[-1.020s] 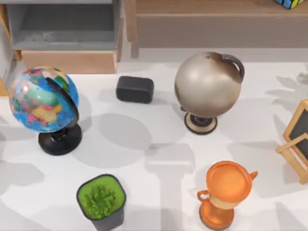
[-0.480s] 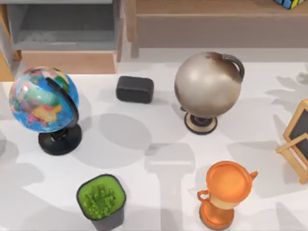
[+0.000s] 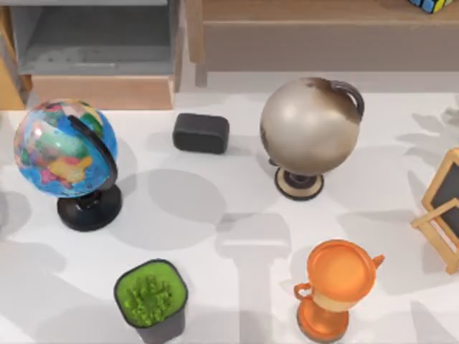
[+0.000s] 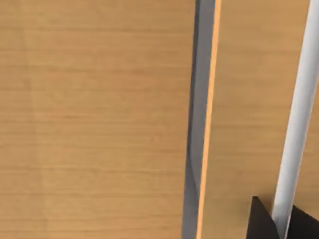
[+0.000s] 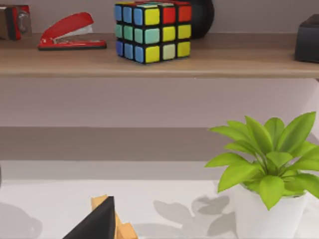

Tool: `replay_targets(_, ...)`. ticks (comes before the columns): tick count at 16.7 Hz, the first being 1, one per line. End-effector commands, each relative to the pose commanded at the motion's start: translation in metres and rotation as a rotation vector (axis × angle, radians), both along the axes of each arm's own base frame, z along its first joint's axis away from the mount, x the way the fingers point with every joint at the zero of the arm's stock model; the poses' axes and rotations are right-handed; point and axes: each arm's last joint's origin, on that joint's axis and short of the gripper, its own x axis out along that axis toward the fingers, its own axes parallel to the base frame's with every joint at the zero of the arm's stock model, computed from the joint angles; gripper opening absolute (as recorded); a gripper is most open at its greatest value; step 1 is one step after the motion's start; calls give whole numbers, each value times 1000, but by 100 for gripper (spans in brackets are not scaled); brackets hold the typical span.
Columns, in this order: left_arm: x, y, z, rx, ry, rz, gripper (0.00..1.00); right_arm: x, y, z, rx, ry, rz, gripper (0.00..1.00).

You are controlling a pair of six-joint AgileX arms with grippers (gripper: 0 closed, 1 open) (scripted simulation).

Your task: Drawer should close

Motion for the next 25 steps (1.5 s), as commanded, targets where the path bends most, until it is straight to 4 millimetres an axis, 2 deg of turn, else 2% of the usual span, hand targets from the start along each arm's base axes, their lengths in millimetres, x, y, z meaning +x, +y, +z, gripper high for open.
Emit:
replay_targets(5,35,-1,5,8,-17,-3,0,0,0,0,0,0,0,100)
replay_targets(11,39,0,5,6,-13,9,0,0,0,0,0,0,0,100)
replay_targets(24,39,0,5,6,-13,9,98,0,0,0,0,0,0,100)
replay_targets(25,39,0,5,6,-13,9,100,0,0,0,0,0,0,100)
